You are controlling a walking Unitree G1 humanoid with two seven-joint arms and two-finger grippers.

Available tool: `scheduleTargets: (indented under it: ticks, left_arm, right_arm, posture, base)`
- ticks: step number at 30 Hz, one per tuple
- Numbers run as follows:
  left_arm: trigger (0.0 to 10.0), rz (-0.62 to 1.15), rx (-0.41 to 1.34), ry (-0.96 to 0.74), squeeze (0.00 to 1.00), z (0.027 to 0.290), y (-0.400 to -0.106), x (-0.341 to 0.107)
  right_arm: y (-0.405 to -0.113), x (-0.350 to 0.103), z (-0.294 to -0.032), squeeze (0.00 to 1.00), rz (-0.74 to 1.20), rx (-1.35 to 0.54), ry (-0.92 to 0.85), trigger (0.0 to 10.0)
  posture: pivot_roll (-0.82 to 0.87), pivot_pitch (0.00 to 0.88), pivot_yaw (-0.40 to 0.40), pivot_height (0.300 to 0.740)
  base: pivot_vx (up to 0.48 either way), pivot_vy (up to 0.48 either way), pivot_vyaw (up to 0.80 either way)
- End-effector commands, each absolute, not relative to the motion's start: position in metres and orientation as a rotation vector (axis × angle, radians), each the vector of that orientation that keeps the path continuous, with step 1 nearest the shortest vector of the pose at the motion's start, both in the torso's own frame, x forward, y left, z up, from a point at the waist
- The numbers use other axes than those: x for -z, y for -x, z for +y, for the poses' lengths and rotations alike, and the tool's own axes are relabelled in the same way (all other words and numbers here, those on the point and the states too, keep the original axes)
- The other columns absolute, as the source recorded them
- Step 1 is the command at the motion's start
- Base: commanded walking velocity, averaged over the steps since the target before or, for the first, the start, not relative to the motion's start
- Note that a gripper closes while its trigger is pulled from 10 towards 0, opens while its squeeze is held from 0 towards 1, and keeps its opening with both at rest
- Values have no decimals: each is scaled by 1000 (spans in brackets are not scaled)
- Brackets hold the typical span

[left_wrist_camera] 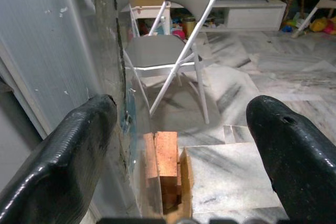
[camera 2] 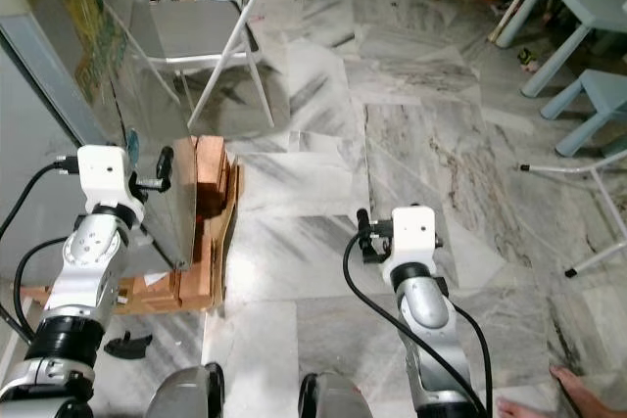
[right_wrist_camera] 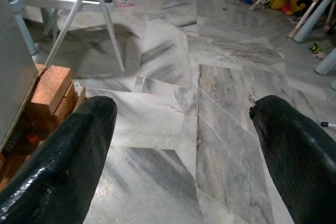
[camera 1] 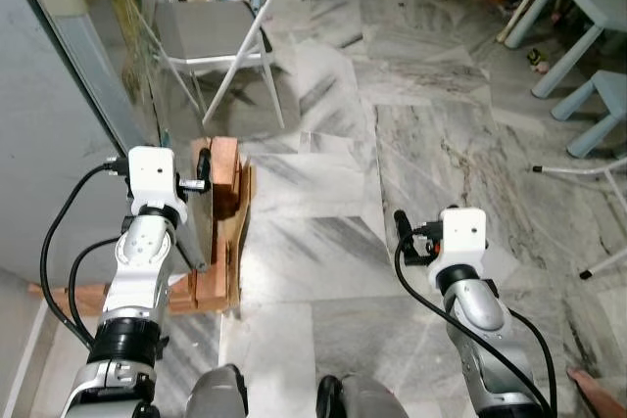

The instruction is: Restocking fridge

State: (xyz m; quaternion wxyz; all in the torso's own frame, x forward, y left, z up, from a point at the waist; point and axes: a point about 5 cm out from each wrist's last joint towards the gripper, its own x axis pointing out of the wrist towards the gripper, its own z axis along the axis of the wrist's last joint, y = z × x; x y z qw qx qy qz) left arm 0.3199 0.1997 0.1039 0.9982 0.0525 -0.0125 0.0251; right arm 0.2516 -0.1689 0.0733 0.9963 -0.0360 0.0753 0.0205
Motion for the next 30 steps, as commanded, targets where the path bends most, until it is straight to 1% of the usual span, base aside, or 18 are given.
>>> scheduleTargets:
  ticks: [1,5,7,8,10,11,12,13,15,21,26,30]
  left_arm:
    - [10000,-14,-79,-104,0,205,-319,-101]
    - [10000,1,-54,-95,0,205,-314,-96]
    - [10000,26,-5,-89,0,202,-308,-90]
    - [10000,89,96,-71,0,196,-298,-78]
    - [10000,147,188,-100,0,193,-287,-65]
    - [10000,160,189,-120,0,195,-284,-62]
    - [10000,169,186,-132,0,197,-283,-60]
    - [10000,176,122,-151,0,208,-282,-59]
    - [10000,165,66,-166,0,217,-285,-62]
    - [10000,97,-55,-192,0,230,-302,-82]
    - [10000,62,-65,-161,0,229,-313,-92]
    - [10000,38,-99,-175,0,228,-322,-99]
  right_arm:
    - [-249,-74,-174,0,162,-30,78,10000]
    - [-247,-73,-173,0,170,-39,76,10000]
    - [-247,-73,-173,0,175,-44,71,10000]
    - [-247,-73,-172,0,181,-50,64,10000]
    - [-246,-72,-171,0,187,-59,55,10000]
    - [-246,-72,-171,0,189,-63,54,10000]
    - [-246,-72,-171,0,191,-65,53,10000]
    - [-246,-72,-170,0,193,-70,52,10000]
    - [-246,-72,-171,0,194,-72,52,10000]
    - [-246,-73,-170,0,197,-86,58,10000]
    - [-247,-74,-170,0,196,-87,60,10000]
    - [-247,-74,-170,0,197,-85,59,10000]
  posture:
    - [22,137,-106,740]
    - [25,143,-106,740]
    - [25,146,-106,740]
    - [27,148,-107,740]
    - [31,152,-109,740]
    - [31,152,-109,740]
    - [31,152,-109,740]
    - [32,155,-110,740]
    - [34,156,-112,740]
    - [25,160,-116,740]
    - [17,161,-115,740]
    - [15,162,-113,740]
  base:
    - [0,0,0]
    - [0,0,0]
    - [0,0,0]
    - [0,0,0]
    - [0,0,0]
    - [0,0,0]
    - [0,0,0]
    - [0,0,0]
    - [0,0,0]
    - [0,0,0]
    - [0,0,0]
    - [0,0,0]
